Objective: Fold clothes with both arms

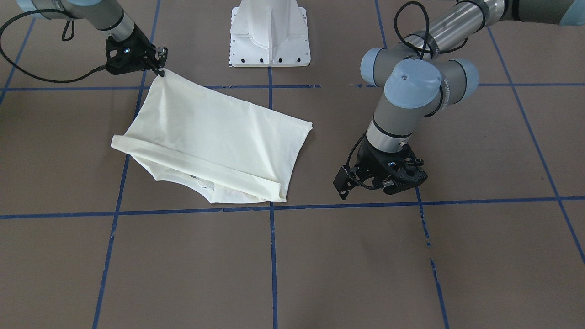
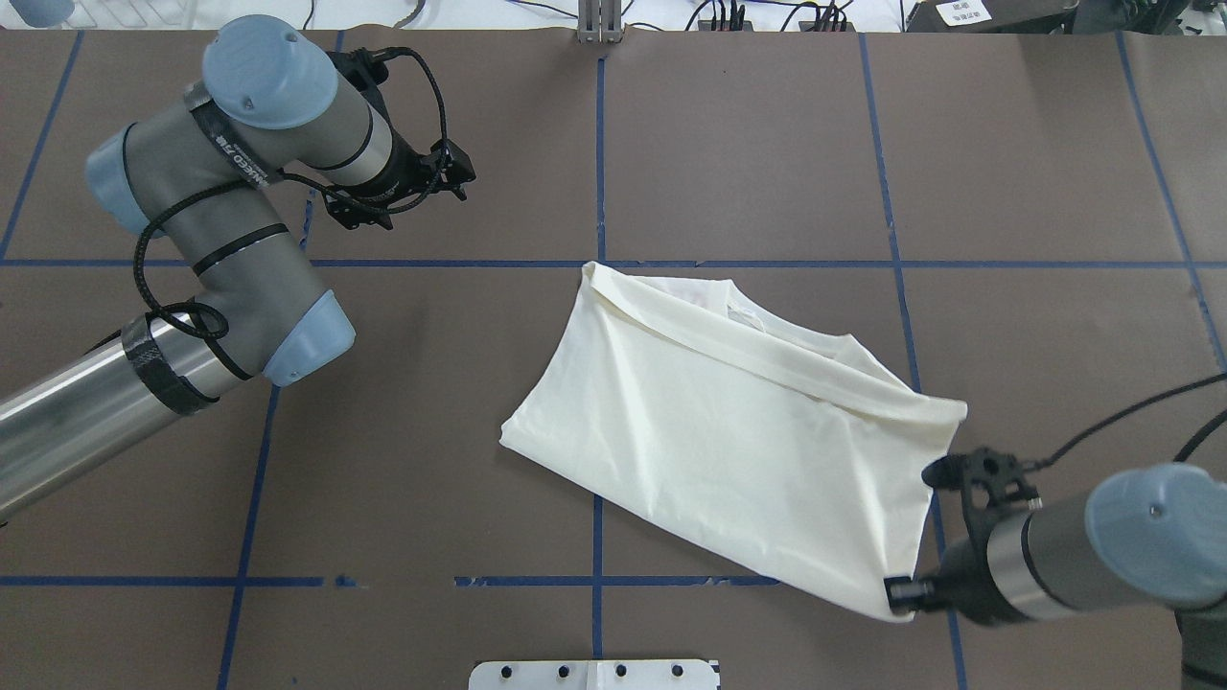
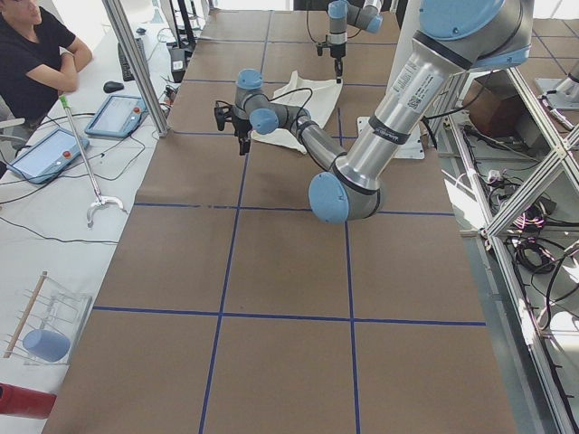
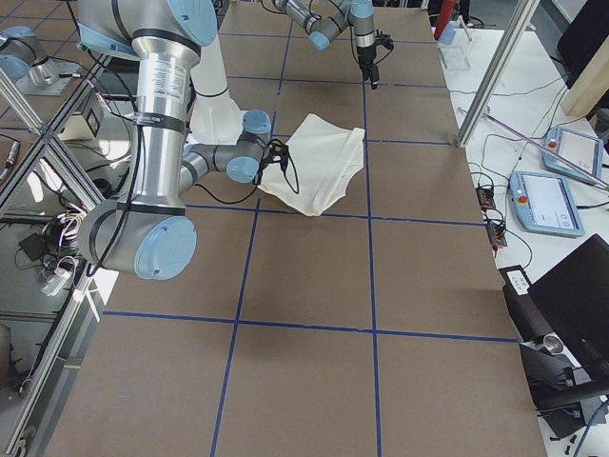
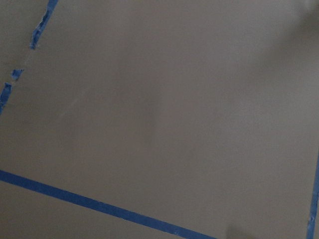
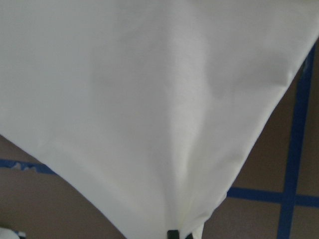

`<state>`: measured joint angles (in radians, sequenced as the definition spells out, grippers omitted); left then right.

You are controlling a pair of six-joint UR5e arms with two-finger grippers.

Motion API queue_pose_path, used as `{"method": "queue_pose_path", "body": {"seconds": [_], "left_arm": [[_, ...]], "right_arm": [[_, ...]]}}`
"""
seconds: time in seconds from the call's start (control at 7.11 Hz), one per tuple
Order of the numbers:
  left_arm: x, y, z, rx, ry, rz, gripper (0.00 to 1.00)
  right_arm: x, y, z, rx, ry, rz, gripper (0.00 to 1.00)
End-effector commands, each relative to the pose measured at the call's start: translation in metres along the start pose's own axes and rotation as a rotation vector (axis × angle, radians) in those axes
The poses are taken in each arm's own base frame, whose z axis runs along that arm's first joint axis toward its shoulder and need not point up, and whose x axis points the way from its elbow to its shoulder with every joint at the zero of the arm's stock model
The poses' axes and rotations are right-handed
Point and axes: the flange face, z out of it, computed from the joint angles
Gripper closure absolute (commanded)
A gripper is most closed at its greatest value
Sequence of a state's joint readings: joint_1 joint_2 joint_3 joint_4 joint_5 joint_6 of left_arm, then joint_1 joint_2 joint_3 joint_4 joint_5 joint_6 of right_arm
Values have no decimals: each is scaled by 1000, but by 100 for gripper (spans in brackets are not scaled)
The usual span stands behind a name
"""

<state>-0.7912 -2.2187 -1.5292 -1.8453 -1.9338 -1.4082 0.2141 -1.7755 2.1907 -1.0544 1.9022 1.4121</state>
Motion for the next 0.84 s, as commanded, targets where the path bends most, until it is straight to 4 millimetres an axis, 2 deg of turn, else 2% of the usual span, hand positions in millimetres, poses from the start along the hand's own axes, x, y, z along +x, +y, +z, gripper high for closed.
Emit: {"method": "queue_pose_path", "body": {"seconds": [0.0, 0.14, 0.28, 0.42, 0.56, 0.7], "left_arm": [[3, 3, -6, 2, 12, 4, 1], [4, 3, -8, 1, 17, 4, 1], [9, 19, -6, -16, 23, 19, 1], [10, 45, 2, -46, 23, 7, 1], [19, 91, 11, -100, 28, -44, 3], [24, 139, 14, -154, 32, -103, 7]], "right_arm": [[-33, 88, 30, -46, 0, -14, 7], [-36, 85, 29, -14, -9, -14, 0], [-34, 74, 27, 29, -9, -3, 0], [-50, 43, 11, 93, -65, 34, 0], [-100, 7, -17, 168, -193, 60, 0], [-100, -20, -35, 237, -213, 91, 0]]}}
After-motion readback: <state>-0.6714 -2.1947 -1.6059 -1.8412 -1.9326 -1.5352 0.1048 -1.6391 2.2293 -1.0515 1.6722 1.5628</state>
